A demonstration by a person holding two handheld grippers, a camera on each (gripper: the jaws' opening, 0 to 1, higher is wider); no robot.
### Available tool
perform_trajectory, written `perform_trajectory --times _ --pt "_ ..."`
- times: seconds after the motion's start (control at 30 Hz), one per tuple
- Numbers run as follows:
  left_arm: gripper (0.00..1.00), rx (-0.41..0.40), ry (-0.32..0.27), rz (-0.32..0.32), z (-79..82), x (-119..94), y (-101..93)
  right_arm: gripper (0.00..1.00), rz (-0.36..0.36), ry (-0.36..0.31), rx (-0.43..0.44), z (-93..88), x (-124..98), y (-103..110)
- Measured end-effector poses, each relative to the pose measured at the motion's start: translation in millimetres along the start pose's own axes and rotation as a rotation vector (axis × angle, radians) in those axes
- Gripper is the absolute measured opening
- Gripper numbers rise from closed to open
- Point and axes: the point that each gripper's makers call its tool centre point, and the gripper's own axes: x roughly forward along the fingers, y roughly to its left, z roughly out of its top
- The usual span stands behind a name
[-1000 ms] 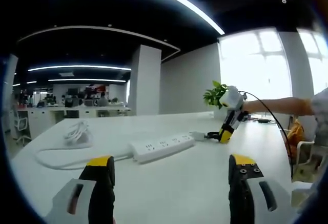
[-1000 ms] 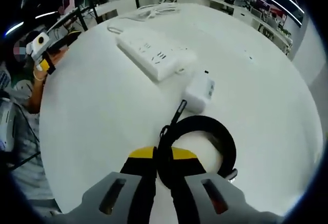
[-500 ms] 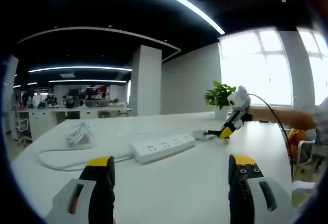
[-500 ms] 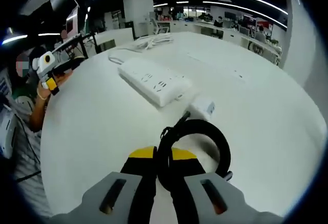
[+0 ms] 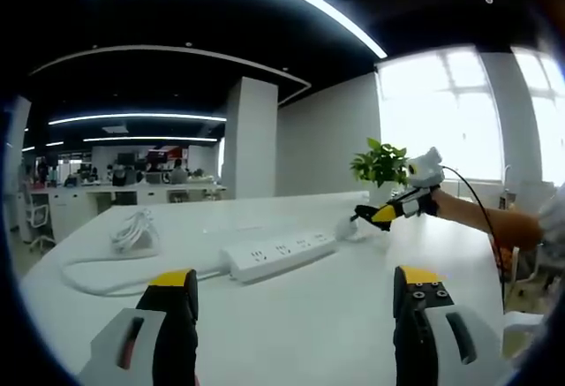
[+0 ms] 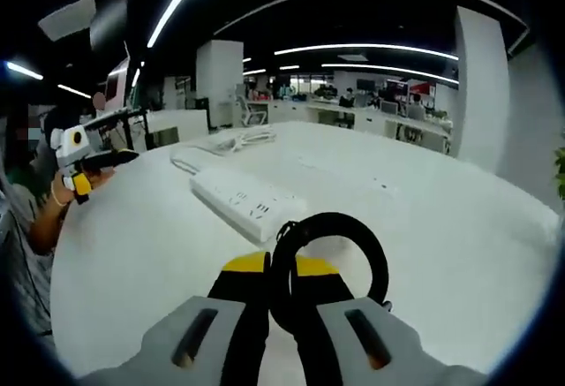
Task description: Straighten the power strip on the desk, plug the charger into it
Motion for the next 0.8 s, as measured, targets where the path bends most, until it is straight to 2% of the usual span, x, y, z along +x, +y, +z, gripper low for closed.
perform_trajectory --times 0.2,0.6,0.8 --pt "0.93 0.008 0.003 -0.017 1.4 4.6 -5.6 0.06 -0.029 -0.056 -0.007 10.7 1.9 5.0" --pt "0.93 0.019 0.005 -0.024 2.7 6.2 -9.4 0.06 -0.033 -0.183 -0.008 44.3 0.2 28.0" --pt "0.93 0.021 0.003 -0.029 3.7 7.0 -11.2 0.06 -0.029 -0.221 -0.013 55.3 -0.8 38.4"
